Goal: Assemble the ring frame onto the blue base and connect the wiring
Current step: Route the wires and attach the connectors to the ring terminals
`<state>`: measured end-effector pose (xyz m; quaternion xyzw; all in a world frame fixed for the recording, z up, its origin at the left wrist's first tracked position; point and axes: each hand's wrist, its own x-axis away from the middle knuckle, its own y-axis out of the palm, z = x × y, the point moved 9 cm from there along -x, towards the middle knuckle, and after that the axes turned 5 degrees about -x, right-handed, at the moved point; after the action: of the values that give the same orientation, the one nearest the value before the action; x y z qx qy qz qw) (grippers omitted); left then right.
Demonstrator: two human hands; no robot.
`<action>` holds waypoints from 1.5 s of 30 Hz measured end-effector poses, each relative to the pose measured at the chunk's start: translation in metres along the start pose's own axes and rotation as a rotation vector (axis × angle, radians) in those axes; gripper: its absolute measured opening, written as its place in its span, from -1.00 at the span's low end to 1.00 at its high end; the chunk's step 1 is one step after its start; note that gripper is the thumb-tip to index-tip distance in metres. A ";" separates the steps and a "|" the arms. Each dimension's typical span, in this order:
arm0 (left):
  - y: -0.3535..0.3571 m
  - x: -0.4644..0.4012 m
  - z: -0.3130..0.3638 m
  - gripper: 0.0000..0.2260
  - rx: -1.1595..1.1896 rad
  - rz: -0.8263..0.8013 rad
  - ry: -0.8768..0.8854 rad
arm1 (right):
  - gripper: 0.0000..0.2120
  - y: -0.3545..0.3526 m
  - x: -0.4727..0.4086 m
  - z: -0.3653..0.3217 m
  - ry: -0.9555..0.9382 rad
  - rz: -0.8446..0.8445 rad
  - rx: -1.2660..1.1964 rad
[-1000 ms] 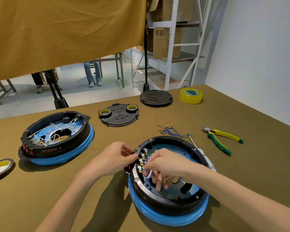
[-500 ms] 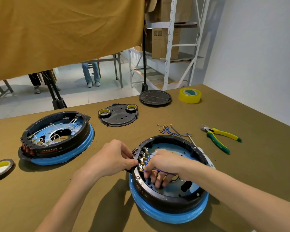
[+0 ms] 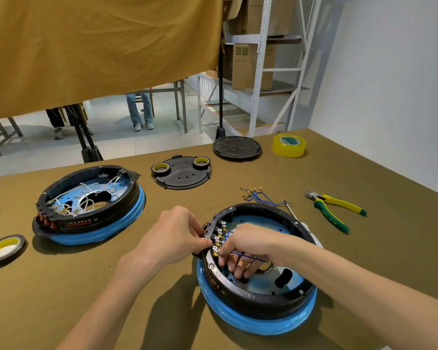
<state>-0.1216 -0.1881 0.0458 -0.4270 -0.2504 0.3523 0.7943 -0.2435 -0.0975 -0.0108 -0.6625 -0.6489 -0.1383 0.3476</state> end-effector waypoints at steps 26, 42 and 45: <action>-0.003 0.003 0.003 -0.78 0.019 0.054 -0.008 | -0.74 0.011 0.001 0.005 0.071 -0.087 -0.129; -0.007 0.007 0.008 -0.71 -0.070 0.088 0.011 | -0.82 -0.028 0.024 -0.031 -0.187 -0.097 -0.238; -0.018 0.010 0.023 -0.87 -0.005 0.201 0.117 | -0.78 -0.037 0.026 -0.031 -0.375 -0.053 -0.384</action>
<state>-0.1249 -0.1755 0.0742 -0.4716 -0.1605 0.4043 0.7670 -0.2675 -0.1003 0.0384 -0.7133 -0.6808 -0.1428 0.0855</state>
